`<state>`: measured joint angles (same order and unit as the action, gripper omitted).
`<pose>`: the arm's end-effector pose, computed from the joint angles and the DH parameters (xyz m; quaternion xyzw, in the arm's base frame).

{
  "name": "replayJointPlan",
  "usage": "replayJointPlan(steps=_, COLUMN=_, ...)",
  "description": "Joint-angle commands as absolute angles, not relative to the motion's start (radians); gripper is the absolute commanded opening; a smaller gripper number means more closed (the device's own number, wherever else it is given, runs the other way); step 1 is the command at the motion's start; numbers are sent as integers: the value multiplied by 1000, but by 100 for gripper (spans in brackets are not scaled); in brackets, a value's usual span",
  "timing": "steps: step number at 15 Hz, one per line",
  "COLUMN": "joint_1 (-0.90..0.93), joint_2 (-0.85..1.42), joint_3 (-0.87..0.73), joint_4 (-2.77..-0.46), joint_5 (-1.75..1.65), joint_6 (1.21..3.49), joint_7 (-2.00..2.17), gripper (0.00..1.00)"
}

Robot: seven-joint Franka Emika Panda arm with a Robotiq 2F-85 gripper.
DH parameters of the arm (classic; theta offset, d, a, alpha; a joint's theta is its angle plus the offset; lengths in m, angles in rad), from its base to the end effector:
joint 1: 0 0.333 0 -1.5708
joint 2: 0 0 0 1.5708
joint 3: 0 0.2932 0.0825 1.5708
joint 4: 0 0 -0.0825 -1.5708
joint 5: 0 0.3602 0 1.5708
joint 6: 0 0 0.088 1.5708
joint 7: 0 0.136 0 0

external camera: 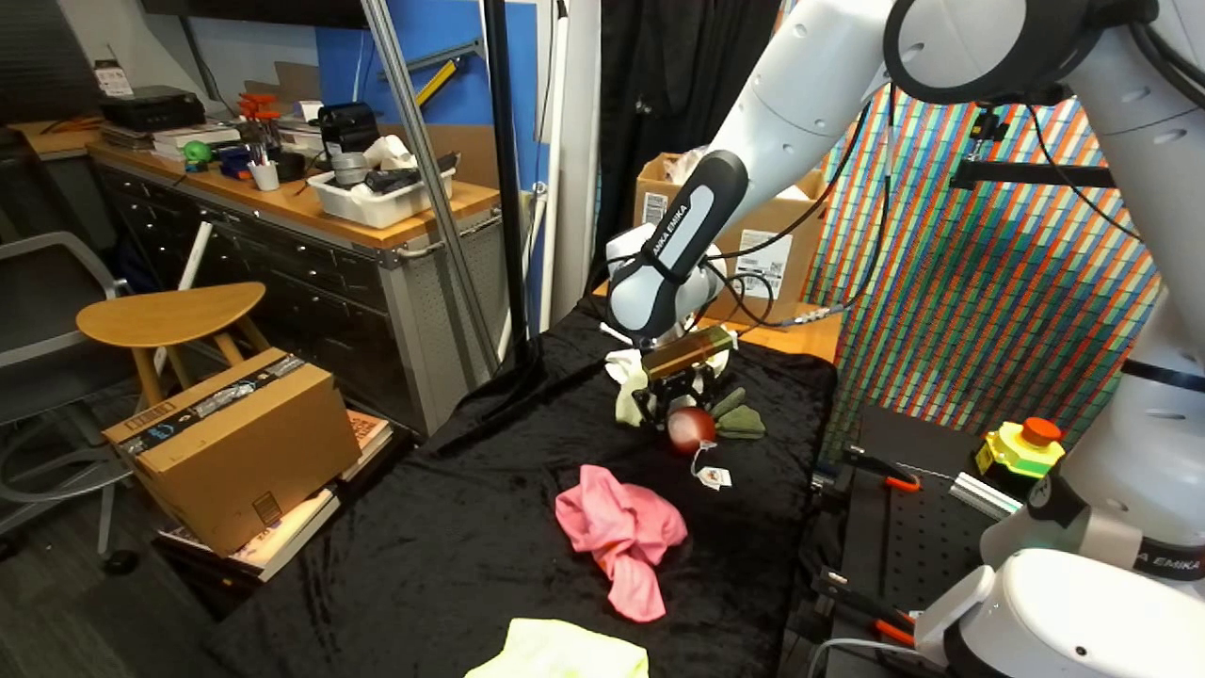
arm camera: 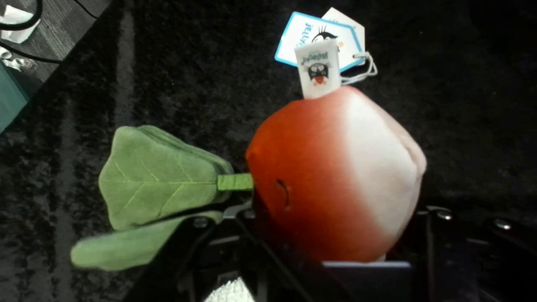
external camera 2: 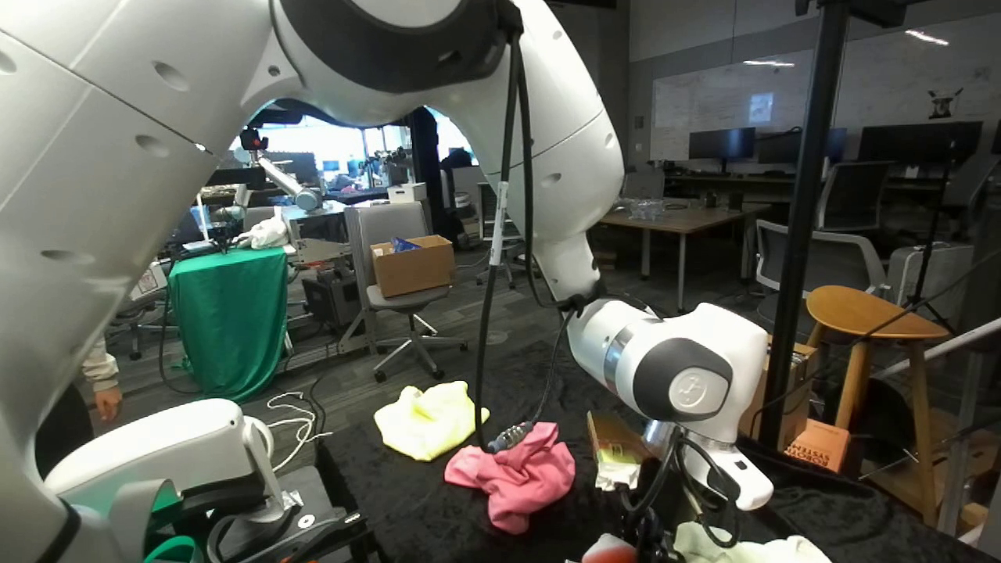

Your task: Pick up the clothes and fruit plush toy and put them in one place

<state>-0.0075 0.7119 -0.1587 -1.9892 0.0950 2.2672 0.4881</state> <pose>0.4996 -0.0889 0.0543 0.9157 -0.3422 -0.2025 0.0586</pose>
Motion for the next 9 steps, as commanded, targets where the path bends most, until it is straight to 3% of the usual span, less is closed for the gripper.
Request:
replayJointPlan(steps=1, joint_1=14, joint_2=655, joint_3=-176, joint_4=-2043, joint_5=83, joint_6=2289, joint_7=493, gripper=39)
replayJointPlan(steps=5, joint_1=15, joint_2=640, joint_3=-175, joint_4=-2045, joint_5=85, joint_6=2280, joint_7=493, gripper=11)
replayJointPlan(steps=7, joint_1=13, joint_2=629, joint_3=-174, joint_4=-2053, joint_5=88, joint_6=2284, joint_7=493, gripper=6)
replayJointPlan(steps=8, joint_1=10, joint_2=626, joint_3=-173, joint_4=-2057, joint_5=93, joint_6=2287, joint_7=492, gripper=11)
replayJointPlan(steps=9, joint_1=8, joint_2=621, joint_3=-172, joint_4=-2058, joint_5=96, joint_6=2291, joint_7=490, gripper=9)
